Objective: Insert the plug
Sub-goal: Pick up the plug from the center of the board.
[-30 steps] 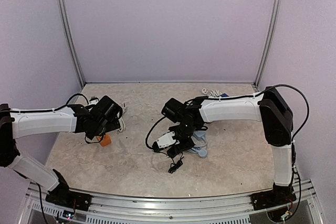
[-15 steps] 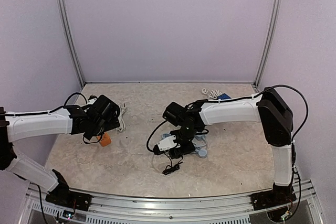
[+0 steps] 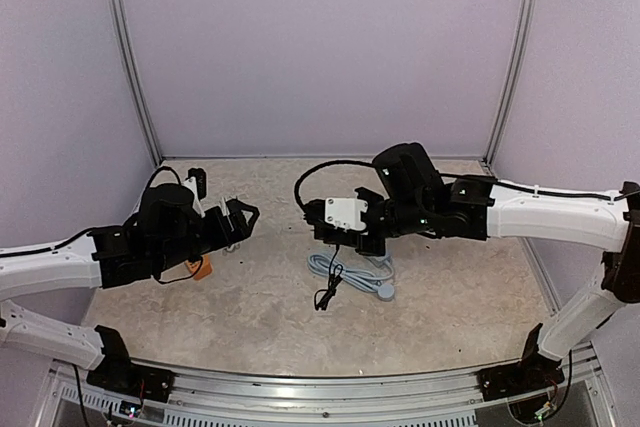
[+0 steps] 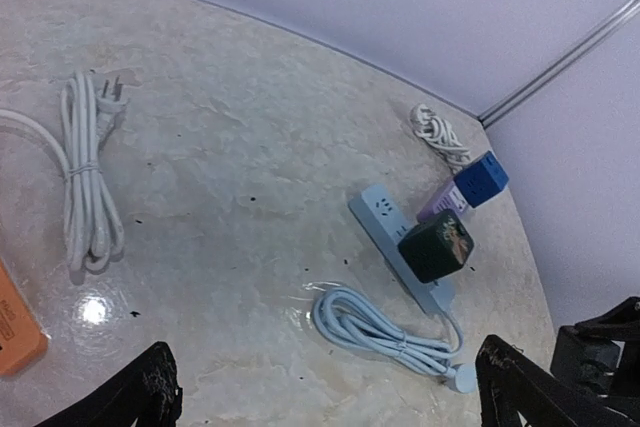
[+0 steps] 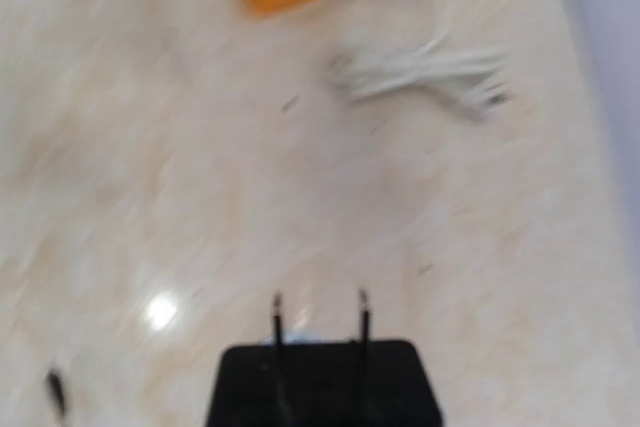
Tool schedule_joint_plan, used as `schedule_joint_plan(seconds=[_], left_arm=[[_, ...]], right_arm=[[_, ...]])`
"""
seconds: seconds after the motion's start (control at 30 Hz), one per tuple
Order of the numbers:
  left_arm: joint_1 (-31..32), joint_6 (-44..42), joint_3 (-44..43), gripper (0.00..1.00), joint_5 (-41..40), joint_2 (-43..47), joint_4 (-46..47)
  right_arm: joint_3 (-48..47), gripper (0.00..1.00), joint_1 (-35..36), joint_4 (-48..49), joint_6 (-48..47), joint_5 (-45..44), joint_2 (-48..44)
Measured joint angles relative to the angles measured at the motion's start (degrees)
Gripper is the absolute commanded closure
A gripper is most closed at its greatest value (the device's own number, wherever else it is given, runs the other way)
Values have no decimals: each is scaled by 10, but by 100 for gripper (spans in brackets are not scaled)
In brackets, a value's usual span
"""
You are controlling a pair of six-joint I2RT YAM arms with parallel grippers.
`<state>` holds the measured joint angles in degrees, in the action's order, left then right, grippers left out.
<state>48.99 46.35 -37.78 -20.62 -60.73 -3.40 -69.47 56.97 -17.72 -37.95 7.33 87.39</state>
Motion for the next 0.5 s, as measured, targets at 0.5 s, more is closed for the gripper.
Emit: schedule_joint_plan(seconds=[0.5], left_arm=[[62, 11, -113, 2, 170, -147, 95]], right_arm=[[29, 97, 42, 78, 45, -137, 10]])
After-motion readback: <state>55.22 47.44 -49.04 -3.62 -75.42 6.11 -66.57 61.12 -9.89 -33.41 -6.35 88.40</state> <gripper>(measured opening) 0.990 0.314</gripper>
